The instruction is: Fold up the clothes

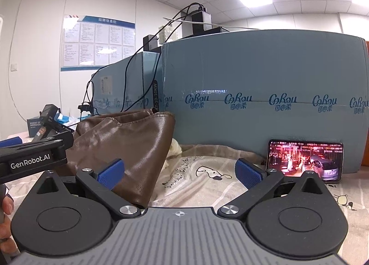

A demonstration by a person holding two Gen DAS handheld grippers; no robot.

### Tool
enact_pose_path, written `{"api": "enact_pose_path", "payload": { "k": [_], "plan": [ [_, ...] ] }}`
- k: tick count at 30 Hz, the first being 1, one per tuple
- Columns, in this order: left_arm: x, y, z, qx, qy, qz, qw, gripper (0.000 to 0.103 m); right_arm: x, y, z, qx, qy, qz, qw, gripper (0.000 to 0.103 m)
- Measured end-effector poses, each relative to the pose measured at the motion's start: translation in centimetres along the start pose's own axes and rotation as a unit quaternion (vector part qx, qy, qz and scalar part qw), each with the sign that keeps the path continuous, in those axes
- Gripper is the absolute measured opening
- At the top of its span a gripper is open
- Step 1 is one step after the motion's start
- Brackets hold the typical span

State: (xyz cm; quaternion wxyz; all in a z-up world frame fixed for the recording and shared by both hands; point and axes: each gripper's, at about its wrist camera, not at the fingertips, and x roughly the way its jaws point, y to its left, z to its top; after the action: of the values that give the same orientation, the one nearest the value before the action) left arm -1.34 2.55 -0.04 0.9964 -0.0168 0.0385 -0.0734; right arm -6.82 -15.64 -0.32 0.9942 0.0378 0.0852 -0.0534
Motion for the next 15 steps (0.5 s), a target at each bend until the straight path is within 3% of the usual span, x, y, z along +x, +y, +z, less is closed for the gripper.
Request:
{"api": "enact_pose_path", "payload": {
  "k": [15],
  "plan": [
    [0.41, 0.19, -0.11, -0.004, 0.014, -0.006, 0.9999, 0.103, 0.1, -0.1, -0.13, 0.003, 0.013, 0.001, 1.0, 0.103]
  ]
}}
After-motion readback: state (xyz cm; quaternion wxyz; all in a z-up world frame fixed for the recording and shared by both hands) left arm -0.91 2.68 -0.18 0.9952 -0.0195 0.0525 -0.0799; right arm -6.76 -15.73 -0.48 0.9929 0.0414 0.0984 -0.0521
